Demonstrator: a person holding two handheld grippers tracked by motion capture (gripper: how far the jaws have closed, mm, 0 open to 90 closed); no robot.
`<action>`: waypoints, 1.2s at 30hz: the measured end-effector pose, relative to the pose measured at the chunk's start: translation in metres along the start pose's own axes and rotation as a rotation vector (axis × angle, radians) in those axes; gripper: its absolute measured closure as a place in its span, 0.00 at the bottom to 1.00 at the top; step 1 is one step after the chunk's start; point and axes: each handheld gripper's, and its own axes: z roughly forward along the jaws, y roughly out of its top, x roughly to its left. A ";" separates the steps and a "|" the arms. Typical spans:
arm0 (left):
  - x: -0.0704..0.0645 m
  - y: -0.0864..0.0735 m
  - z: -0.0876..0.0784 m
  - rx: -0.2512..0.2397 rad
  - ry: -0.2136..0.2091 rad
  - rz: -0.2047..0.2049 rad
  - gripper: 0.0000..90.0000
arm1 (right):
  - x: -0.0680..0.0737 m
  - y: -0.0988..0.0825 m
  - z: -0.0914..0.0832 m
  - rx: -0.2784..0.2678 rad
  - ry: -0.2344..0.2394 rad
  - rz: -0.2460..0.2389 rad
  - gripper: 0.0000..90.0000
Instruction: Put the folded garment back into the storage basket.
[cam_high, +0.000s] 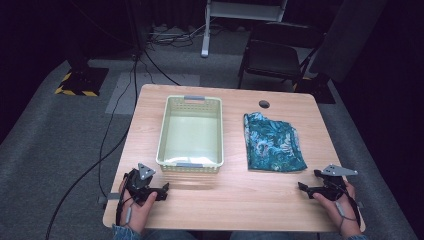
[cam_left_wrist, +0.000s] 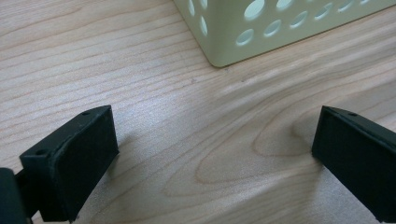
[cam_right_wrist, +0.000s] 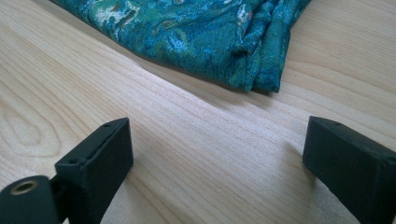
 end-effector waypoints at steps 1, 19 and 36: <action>0.000 0.000 0.000 0.000 0.000 0.000 0.00 | 0.000 0.000 0.000 0.001 0.000 0.000 0.09; 0.000 0.000 0.000 0.000 0.000 -0.001 0.00 | 0.000 0.000 0.000 0.003 0.007 -0.006 0.10; 0.000 0.000 0.000 0.000 -0.001 -0.001 0.00 | 0.002 0.008 -0.005 -0.006 -0.004 0.000 0.09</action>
